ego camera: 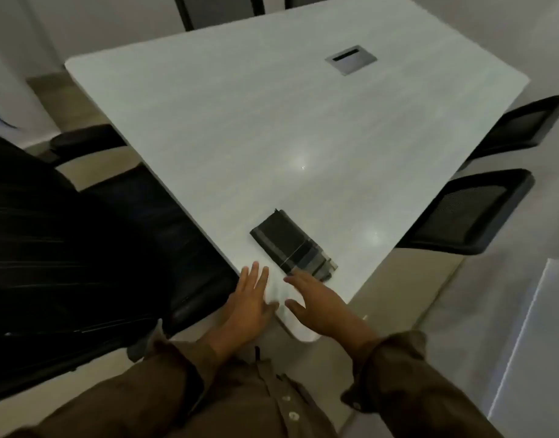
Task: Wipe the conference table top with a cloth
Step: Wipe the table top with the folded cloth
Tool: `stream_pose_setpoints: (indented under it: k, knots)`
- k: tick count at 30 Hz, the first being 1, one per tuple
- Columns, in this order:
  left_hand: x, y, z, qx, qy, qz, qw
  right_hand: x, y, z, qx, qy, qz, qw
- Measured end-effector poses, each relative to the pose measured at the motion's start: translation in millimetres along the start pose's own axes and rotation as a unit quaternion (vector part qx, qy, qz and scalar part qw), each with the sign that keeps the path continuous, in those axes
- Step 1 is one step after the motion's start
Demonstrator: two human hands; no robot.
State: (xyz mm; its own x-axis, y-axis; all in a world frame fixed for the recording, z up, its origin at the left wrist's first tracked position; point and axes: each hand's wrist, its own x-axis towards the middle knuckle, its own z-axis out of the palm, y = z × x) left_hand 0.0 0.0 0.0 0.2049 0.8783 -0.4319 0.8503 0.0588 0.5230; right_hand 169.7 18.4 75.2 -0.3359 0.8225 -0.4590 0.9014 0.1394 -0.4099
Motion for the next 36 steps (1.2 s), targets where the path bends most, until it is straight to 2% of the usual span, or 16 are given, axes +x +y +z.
stream_pose_setpoints:
  k: [1,3,5,7,11,13,18,20,21,23,26,28,30,33,35,36]
  knots:
    - [2.2,-0.1,2.5,0.069,-0.005,0.008,0.998,14.5,1.2,-3.4,-0.022,0.008,-0.023,0.999]
    - [5.0,0.8,3.9,0.124,-0.018,0.006,0.992,46.0,10.1,-15.2,-0.093,0.009,-0.069,0.993]
    - [4.1,-2.8,1.8,0.122,-0.020,0.000,0.992,86.1,22.3,-25.9,-0.156,0.012,-0.124,0.980]
    - [4.2,-6.9,-0.8,0.129,-0.009,0.011,0.992,115.7,36.4,-27.7,-0.184,0.012,-0.137,0.973]
    - [4.9,-1.1,13.1,0.120,0.031,-0.048,0.991,149.3,53.6,-6.6,-0.215,0.052,-0.157,0.962]
    - [7.5,11.4,23.9,0.085,0.057,-0.091,0.991,139.5,60.9,7.7,-0.225,0.064,-0.207,0.950]
    - [11.1,46.3,50.2,0.013,0.156,-0.182,0.971,98.1,143.9,-7.7,-0.249,-0.006,-0.431,0.868]
    - [14.5,66.7,62.7,-0.019,0.180,-0.238,0.954,112.9,180.3,-33.0,-0.246,-0.009,-0.487,0.838]
    - [15.6,75.5,68.1,-0.035,0.193,-0.260,0.945,127.3,187.4,-42.4,-0.239,0.001,-0.490,0.838]
    - [15.5,91.8,78.0,-0.055,0.210,-0.283,0.934,158.6,178.2,-52.2,-0.203,0.032,-0.456,0.866]
    - [6.0,114.8,98.6,-0.077,0.231,-0.311,0.919,171.8,132.8,-37.5,-0.185,0.072,-0.327,0.924]
    - [-2.9,126.6,108.6,-0.100,0.241,-0.316,0.912,152.5,108.9,-15.1,-0.180,0.062,-0.317,0.929]
    - [-12.0,136.2,114.8,-0.127,0.260,-0.308,0.906,121.7,114.1,-1.0,-0.204,0.021,-0.421,0.883]
    - [-23.6,139.4,121.2,-0.172,0.298,-0.286,0.894,108.6,161.7,-16.5,-0.224,-0.051,-0.570,0.789]
    - [-27.6,137.6,122.9,-0.192,0.298,-0.277,0.893,123.5,193.2,-40.1,-0.217,-0.056,-0.596,0.771]
    - [-29.1,137.1,124.2,-0.199,0.298,-0.275,0.892,131.6,204.5,-52.0,-0.218,-0.050,-0.578,0.785]
